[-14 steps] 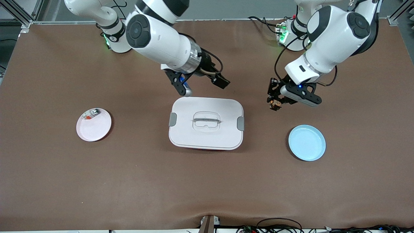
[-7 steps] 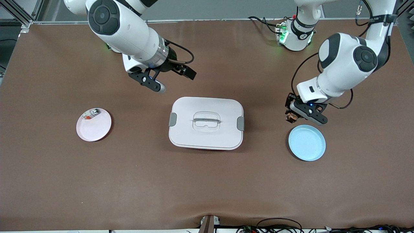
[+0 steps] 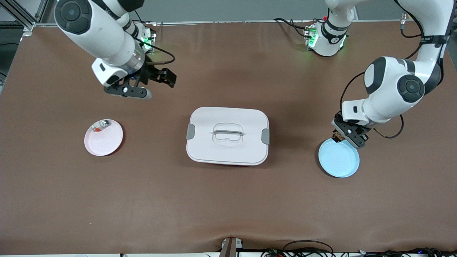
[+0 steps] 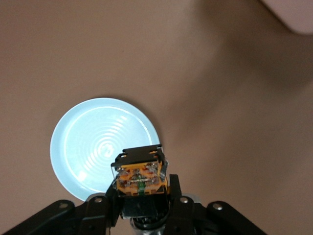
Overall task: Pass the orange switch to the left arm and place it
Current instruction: 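Carry the switch to the blue plate while the right gripper withdraws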
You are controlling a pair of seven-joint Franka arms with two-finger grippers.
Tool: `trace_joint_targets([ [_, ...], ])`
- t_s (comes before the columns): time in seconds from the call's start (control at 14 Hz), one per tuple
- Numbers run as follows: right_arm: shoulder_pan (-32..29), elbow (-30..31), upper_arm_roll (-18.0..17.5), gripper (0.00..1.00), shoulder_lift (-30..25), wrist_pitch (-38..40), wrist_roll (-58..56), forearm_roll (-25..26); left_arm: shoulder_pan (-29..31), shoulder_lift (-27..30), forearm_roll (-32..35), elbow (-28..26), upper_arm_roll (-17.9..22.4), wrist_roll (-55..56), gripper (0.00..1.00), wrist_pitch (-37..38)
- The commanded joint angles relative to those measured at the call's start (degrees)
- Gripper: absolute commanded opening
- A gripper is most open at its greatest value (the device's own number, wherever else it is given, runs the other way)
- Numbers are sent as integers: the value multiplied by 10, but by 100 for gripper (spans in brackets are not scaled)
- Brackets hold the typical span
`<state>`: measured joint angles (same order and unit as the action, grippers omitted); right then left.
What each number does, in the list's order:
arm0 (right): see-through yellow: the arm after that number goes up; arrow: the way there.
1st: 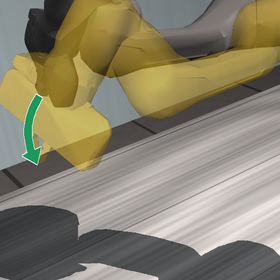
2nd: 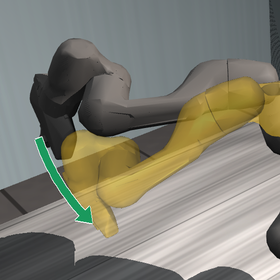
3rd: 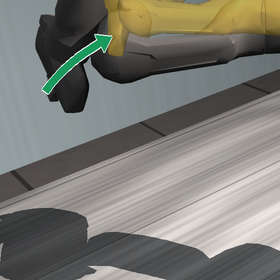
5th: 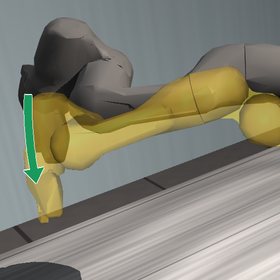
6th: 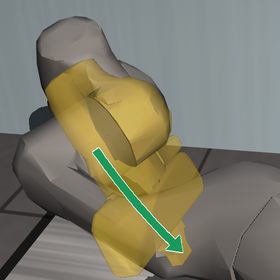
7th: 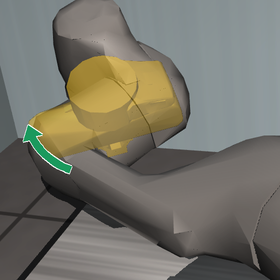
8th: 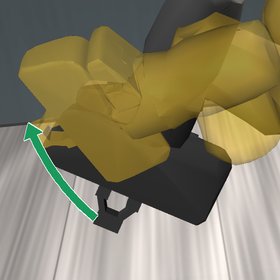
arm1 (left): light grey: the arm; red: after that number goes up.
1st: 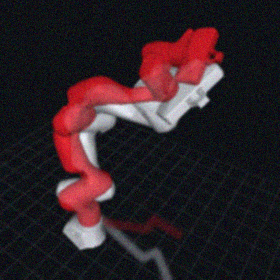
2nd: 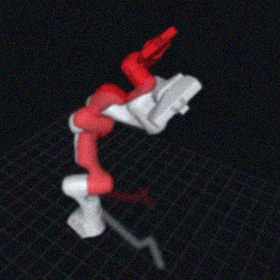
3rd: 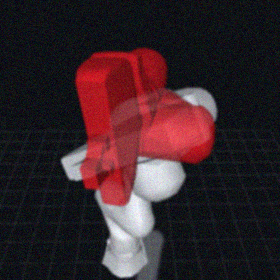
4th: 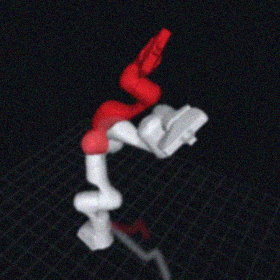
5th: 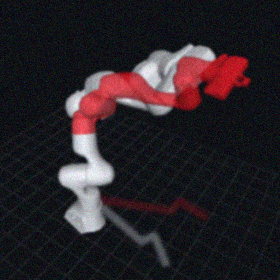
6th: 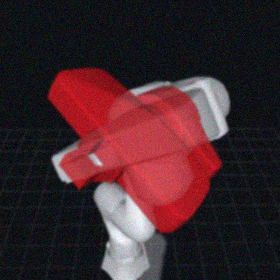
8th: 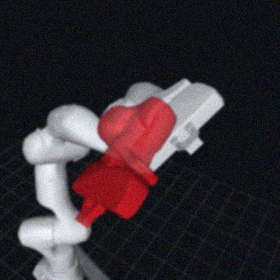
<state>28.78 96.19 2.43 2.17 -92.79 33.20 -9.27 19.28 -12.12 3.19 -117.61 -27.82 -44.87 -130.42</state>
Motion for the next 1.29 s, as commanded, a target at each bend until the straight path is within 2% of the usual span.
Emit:
trace_joint_targets([
  [0.0,-47,36,-8,100,-37,-5,-90,25,14,-32,32,9,-5,-66,0,-32],
  [0.36,-167,65,-8,100,-47,-3,-253,26,49,-103,70,23,-5,-233,0,-100],
  [0.57,-234,70,-8,100,-45,-2,-326,26,63,-159,99,58,-5,-355,0,-114],
  [0.71,-270,69,-9,100,-45,-2,-368,45,70,-180,120,65,-5,-389,0,-133],
  [0.86,-277,61,-9,100,-48,-4,-377,77,67,-189,152,65,-5,-390,0,-140],
  [1.0,-277,50,-8,100,-49,0,-377,85,66,-201,199,66,-5,-389,0,-159],
  [1.21,-277,26,-8,100,-52,27,-377,85,64,-214,204,66,-5,-389,0,-172],
])
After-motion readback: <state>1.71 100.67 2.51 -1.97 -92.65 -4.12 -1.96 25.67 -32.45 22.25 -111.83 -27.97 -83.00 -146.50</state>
